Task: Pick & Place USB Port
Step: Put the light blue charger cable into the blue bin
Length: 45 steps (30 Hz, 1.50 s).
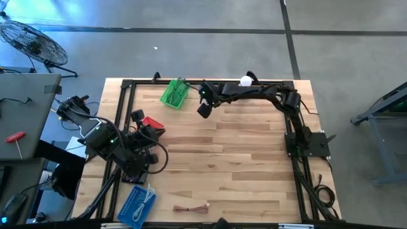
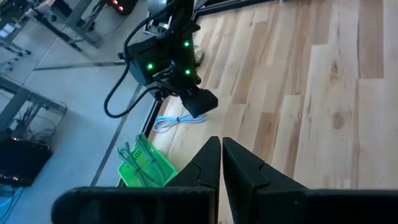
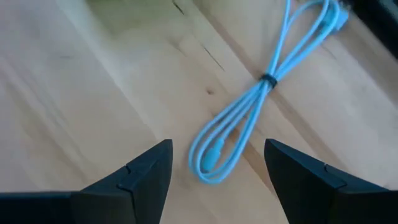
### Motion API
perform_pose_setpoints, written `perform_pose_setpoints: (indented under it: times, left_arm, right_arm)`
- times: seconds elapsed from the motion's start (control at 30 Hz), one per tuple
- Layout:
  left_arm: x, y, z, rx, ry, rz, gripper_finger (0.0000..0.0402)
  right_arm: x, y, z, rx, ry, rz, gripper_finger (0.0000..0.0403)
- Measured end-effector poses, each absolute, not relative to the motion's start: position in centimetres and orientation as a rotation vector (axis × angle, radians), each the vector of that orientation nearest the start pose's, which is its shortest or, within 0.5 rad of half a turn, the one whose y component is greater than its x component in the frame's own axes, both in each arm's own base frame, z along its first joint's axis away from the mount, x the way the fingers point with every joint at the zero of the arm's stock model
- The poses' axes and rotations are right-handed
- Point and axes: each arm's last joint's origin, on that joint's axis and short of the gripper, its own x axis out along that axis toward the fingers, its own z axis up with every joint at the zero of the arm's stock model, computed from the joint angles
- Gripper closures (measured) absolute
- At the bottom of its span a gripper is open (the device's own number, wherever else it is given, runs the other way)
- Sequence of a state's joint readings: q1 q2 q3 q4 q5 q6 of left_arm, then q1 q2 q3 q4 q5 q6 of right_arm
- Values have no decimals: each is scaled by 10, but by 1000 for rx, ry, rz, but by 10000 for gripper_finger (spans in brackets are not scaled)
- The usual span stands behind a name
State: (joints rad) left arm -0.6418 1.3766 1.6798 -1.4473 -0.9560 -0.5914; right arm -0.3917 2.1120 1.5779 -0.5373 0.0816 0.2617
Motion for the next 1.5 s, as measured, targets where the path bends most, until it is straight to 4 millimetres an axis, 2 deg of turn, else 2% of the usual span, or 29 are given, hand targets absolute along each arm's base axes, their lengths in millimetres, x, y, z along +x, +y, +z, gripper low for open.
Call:
perform_pose_setpoints:
  times: [0.3, 0.67, 0.73, 0.8, 0.97, 1.1, 1.33, 1.5]
  left_arm:
    - [189, -112, 414, 259, 675, 499, 389]
    - [193, -115, 390, 289, 722, 523, 389]
    - [193, -115, 389, 294, 726, 524, 389]
    - [193, -114, 389, 297, 721, 528, 389]
    - [193, -114, 390, 321, 696, 554, 389]
    - [194, -114, 390, 357, 699, 539, 389]
    - [198, -118, 393, 380, 677, 503, 390]
    - [199, -118, 393, 390, 679, 493, 390]
  right_arm:
    - [412, -172, 153, 423, 1046, -548, 158]
    - [412, -175, 130, 354, 1123, -596, 165]
    - [412, -174, 129, 329, 1135, -615, 186]
    - [411, -174, 128, 321, 1143, -604, 223]
    - [411, -172, 127, 273, 1172, -553, 364]
    - [412, -170, 128, 231, 1187, -574, 373]
    - [414, -152, 147, 92, 1269, -602, 373]
    - [406, -125, 198, -8, 1261, -639, 373]
